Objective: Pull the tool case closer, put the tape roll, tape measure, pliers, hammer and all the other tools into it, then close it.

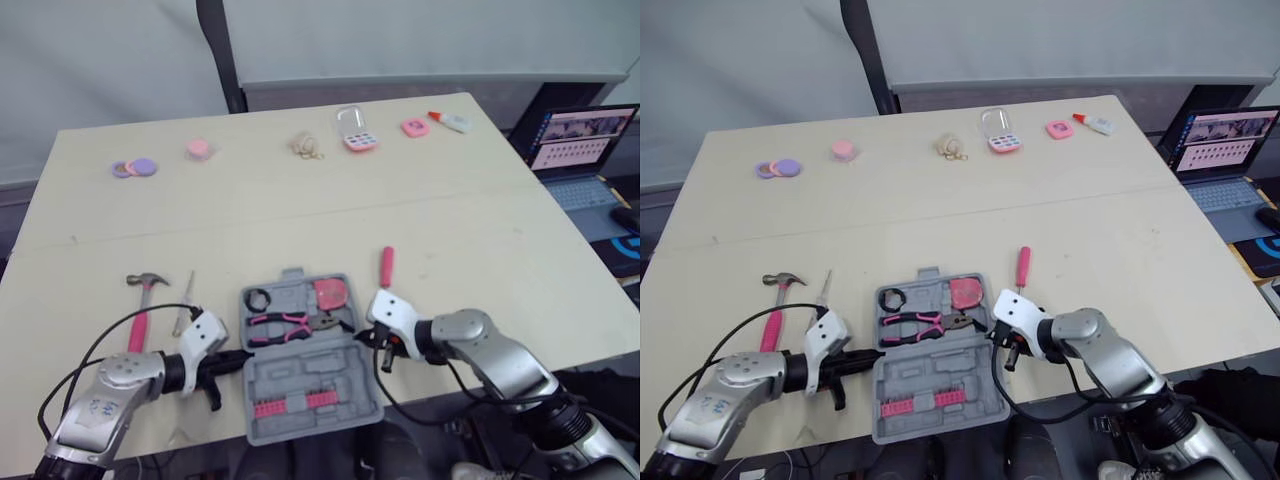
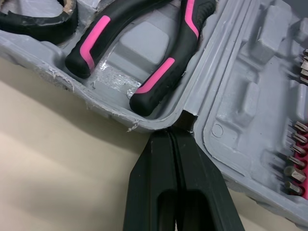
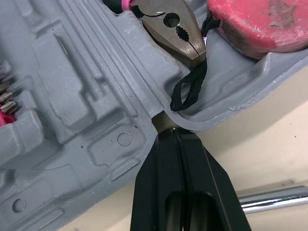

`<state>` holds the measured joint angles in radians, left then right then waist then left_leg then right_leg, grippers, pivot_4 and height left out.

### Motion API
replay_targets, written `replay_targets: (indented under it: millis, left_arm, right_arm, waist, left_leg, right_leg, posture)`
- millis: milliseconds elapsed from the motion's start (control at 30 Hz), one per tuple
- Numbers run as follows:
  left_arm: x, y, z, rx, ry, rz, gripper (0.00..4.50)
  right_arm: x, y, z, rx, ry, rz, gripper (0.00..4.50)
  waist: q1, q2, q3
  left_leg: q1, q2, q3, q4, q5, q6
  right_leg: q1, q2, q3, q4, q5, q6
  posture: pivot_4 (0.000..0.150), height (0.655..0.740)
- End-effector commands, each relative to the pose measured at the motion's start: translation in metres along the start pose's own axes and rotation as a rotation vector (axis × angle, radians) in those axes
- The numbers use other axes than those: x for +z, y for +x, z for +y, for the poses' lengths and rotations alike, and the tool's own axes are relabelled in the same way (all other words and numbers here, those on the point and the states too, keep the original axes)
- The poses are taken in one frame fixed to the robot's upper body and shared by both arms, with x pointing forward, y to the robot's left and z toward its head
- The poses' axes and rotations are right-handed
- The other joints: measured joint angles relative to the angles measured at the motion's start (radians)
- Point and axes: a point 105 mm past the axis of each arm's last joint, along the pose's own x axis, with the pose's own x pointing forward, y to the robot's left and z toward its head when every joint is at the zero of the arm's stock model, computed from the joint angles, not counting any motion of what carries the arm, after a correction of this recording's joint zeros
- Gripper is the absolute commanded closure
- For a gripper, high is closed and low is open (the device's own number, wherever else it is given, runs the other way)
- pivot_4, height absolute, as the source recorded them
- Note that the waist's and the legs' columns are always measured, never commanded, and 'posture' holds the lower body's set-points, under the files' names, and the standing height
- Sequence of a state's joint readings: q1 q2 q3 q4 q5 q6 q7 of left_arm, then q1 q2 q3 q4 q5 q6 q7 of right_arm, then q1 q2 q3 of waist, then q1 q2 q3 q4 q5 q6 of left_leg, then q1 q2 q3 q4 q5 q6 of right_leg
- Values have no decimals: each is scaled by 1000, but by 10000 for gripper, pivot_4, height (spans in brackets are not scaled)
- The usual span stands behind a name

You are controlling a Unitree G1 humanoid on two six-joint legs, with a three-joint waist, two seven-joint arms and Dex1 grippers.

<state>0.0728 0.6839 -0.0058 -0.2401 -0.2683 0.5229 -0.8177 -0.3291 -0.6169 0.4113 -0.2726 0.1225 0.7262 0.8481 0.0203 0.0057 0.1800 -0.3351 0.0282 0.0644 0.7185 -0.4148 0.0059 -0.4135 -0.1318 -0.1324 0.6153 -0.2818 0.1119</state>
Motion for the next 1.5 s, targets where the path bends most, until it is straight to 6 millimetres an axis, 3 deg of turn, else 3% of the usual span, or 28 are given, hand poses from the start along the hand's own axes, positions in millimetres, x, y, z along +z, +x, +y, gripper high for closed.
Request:
replay_targets:
  millis: [33,767,1500]
  left_arm:
    - [17,2,1,9,51,-56,44510]
    - [12,6,17,103,67,-71,44510]
    - [-1,9,28,138,76,-71,44510]
  right_arm:
    - [10,2,0,-10,-28,-33,44669]
    - [9,14,-22,-133,-37,-15,44669]
    - [9,14,-29,-160,-47,-14,44669]
  waist:
    - [0,0,0]
    - [-19,0,0]
    - [-20,0,0]
  left_leg:
    - [0,0,0,0,0,0]
    - [1,0,-1,0,0,0]
    - [2,1,-2,0,0,0]
  right_leg:
    - [0,0,0,0,0,0]
    - [0,-1,0,0,0,0]
    - [1,-1,0,1,0,0]
  posture:
    - [1500,7287]
    - [1500,7287]
    - [1500,7287]
